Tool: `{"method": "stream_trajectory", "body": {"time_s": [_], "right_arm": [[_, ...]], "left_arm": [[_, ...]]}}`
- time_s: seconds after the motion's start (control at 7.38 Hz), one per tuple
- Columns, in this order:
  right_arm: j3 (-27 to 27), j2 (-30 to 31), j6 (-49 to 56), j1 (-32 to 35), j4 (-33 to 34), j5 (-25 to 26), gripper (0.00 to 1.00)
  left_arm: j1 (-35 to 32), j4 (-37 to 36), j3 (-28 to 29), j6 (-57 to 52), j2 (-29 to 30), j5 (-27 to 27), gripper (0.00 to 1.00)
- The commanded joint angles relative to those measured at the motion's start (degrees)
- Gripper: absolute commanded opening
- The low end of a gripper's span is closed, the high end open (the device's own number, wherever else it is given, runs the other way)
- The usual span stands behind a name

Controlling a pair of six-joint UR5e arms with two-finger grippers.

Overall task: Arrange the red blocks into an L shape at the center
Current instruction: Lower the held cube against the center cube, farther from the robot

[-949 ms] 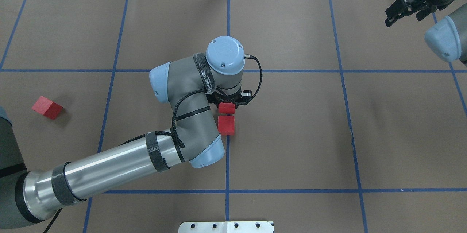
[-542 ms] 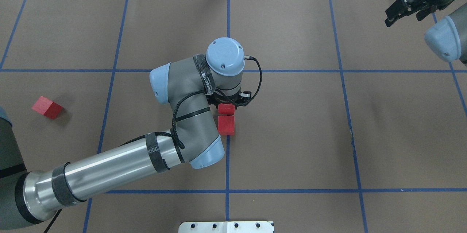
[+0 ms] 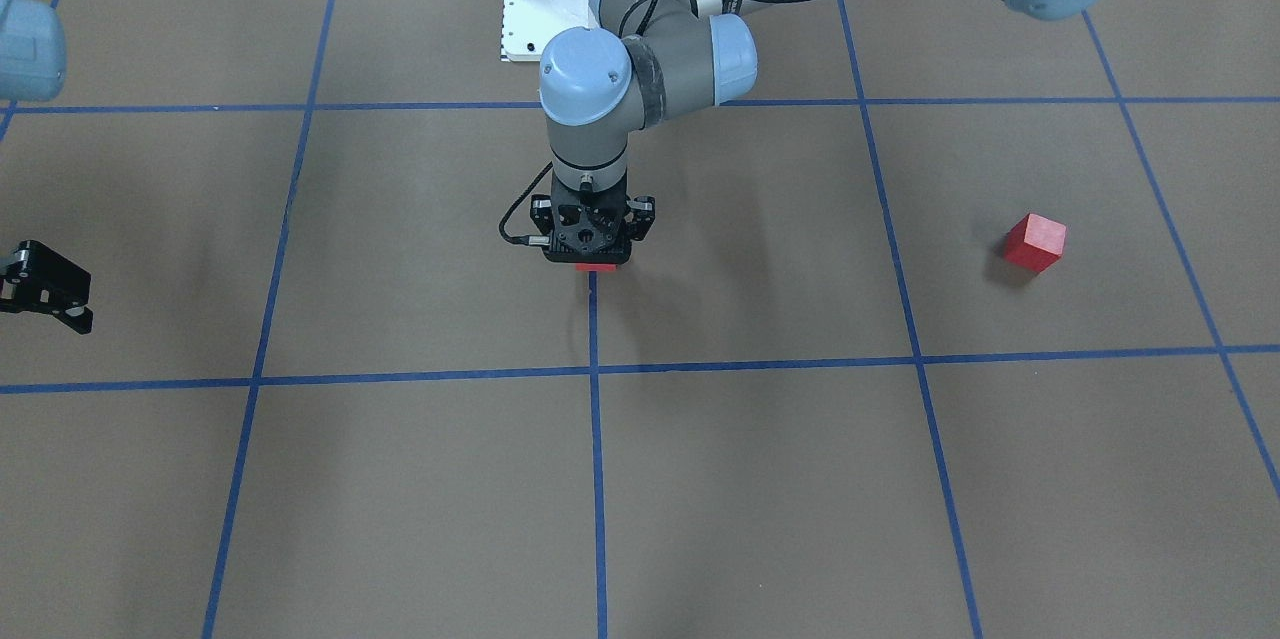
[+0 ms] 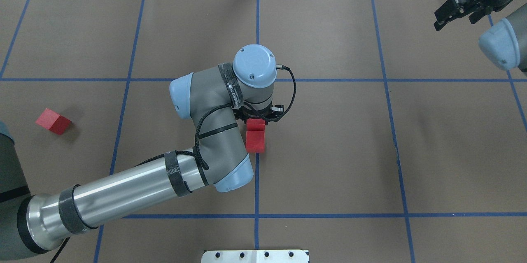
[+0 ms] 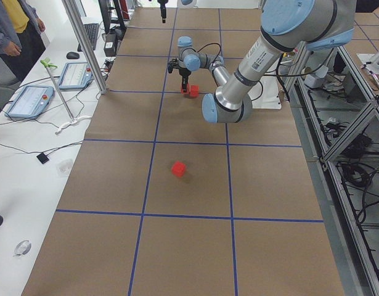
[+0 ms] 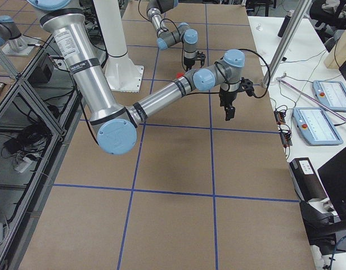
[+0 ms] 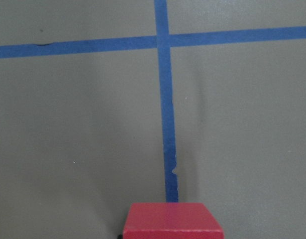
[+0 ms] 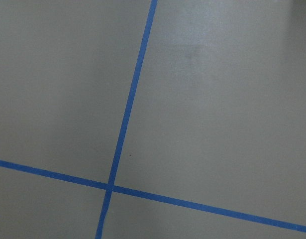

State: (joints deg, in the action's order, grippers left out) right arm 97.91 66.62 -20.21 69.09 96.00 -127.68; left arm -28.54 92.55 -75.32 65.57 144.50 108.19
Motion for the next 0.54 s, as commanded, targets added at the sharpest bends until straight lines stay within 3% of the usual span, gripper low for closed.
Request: {"method": "stream_trajectory", "body": {"time_s": [0.0, 0.41], "right_arm": [[0.0, 0.0, 0.0, 0.0, 0.06, -0.03, 1.0], [0.0, 0.09, 0.0, 0.0, -0.02, -0.03, 1.0]], "left_arm": [[0.15, 0.0, 0.26, 0.0, -0.01, -0.52, 0.0], [0.85, 0.09, 0.61, 0.26, -0.01, -0.79, 0.0]]}}
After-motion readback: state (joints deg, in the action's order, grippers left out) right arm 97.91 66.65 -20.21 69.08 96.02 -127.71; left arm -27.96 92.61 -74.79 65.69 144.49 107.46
